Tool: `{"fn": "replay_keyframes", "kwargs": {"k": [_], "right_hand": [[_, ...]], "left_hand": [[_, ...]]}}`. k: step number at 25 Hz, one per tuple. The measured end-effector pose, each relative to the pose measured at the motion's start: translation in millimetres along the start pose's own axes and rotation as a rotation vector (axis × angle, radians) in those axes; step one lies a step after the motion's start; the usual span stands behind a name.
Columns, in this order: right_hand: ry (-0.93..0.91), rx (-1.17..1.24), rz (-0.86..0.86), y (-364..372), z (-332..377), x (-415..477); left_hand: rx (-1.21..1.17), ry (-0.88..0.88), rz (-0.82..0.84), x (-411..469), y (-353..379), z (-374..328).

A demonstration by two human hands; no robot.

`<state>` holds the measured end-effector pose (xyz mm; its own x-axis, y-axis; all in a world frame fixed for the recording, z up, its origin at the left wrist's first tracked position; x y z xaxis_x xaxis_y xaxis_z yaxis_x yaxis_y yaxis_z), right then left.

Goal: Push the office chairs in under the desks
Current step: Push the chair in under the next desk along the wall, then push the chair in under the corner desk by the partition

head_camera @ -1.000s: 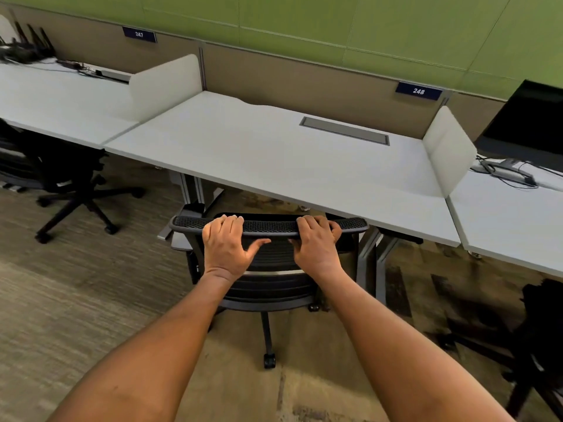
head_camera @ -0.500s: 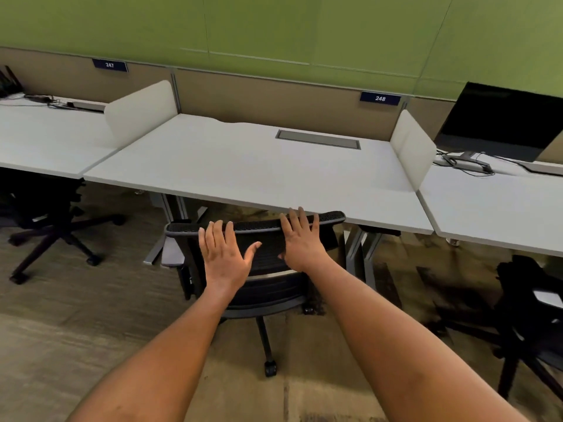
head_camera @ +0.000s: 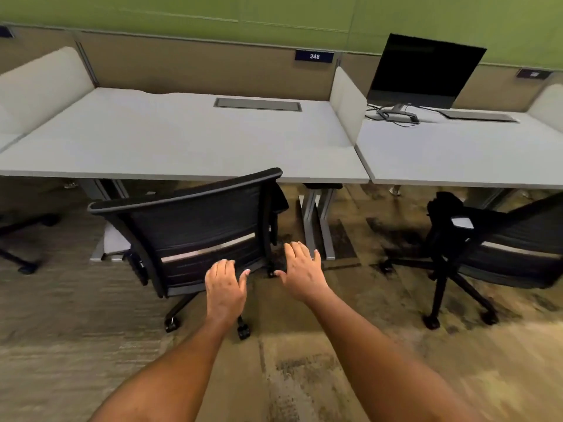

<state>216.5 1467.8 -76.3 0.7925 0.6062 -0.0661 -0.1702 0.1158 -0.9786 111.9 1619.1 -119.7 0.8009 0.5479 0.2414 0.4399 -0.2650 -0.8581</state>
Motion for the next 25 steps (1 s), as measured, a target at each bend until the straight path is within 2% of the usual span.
{"fn": "replay_keyframes", "kwargs": {"k": [7, 13, 18, 25], "right_hand": [[0.118, 0.051, -0.020, 1, -77, -101], [0.152, 0.066, 0.034, 6, -152, -216], [0.189, 0.100, 0.076, 20, -214, -307], [0.369, 0.157, 0.158, 37, -315, -411]], "left_hand": [[0.017, 0.087, 0.101, -73, 20, -71], [0.021, 0.139, 0.093, -169, 47, -152], [0.044, 0.169, 0.215, -245, 76, -220], [0.058, 0.386, 0.494, -314, 130, -329]]}}
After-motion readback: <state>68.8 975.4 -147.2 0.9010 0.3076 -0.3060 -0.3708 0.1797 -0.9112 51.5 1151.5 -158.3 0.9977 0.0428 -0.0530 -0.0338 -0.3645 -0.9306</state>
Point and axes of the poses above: each hand's wrist, its own x-axis towards the middle knuckle, its own y-axis out of the palm, z = x × y, the point moved 1 cm from there along x, towards the middle knuckle, and after that the axes turned 1 degree about z, right-handed, at the moved point
